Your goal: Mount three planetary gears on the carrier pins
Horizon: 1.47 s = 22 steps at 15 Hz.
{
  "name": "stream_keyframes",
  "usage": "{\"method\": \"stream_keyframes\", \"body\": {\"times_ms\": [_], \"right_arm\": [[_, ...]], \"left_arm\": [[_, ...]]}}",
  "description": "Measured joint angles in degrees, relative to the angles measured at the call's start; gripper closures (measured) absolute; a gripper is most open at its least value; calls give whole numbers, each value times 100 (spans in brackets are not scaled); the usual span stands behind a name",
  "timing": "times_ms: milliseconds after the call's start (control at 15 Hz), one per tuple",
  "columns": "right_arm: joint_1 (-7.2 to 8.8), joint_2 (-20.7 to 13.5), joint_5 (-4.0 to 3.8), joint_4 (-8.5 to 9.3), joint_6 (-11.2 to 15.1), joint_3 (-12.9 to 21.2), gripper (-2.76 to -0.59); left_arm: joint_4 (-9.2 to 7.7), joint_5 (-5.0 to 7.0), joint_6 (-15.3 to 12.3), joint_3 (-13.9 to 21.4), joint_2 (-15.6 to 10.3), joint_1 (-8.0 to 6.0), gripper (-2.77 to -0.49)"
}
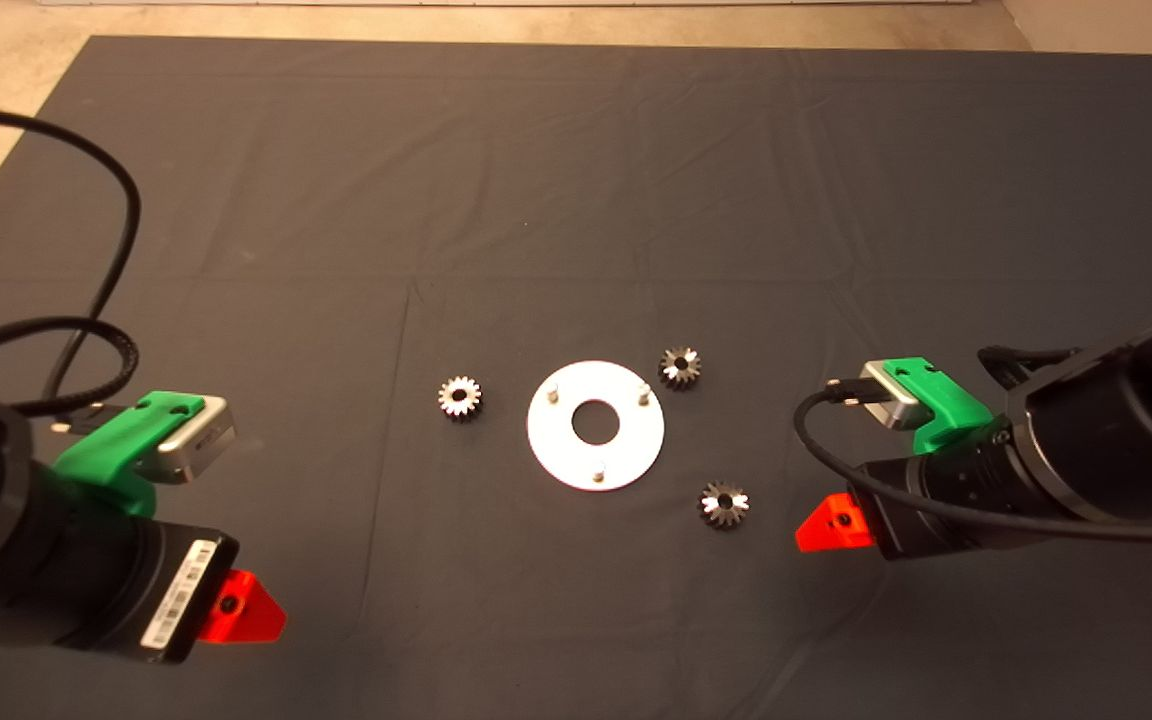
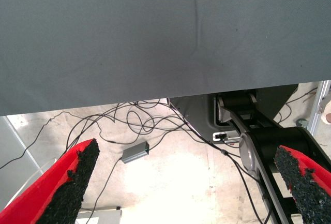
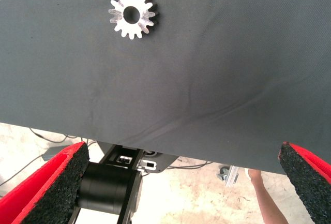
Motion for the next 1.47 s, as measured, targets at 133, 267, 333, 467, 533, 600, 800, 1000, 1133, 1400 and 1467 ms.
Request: {"method": "stream_keyframes", "body": {"times_ms": [133, 267, 333, 467, 533, 600, 800, 1000, 1133, 1400, 1467], "right_arm": [[-1, 1, 0, 0, -1, 0, -275], [-44, 3, 0, 0, -17, -36, -275], [-95, 5, 0, 0, -94, -100, -275], [-235, 17, -5, -1, -305, -276, -275], [-337, 30, -5, -2, -416, -365, -275], [-454, 52, -5, -6, -547, -466, -275], [-689, 224, -13, -30, -784, -768, -275], [-851, 560, -13, -72, -885, -1035, -275], [-935, 743, 4, -94, -987, -1180, -275], [-1097, 828, 0, -217, -1319, -1444, -275], [-1128, 842, -9, -247, -1403, -1493, -275]], "left_arm": [[0, 0, 0, 0, 0, 0, -249], [0, 0, 0, 0, 0, -2, -249], [0, 0, 0, 0, 0, 0, -248], [0, 0, 1, 0, 0, 0, -249], [0, 0, 1, 0, 0, 0, -249], [-2, 0, 1, 1, 0, 0, -249], [0, 0, 0, 1, 0, 0, -248], [0, 0, 1, 1, 0, 0, -249], [0, 2, 1, 1, 0, 0, -248], [0, 0, 1, 1, 0, 0, -249], [0, 0, 1, 1, 0, -1, -248]]}}
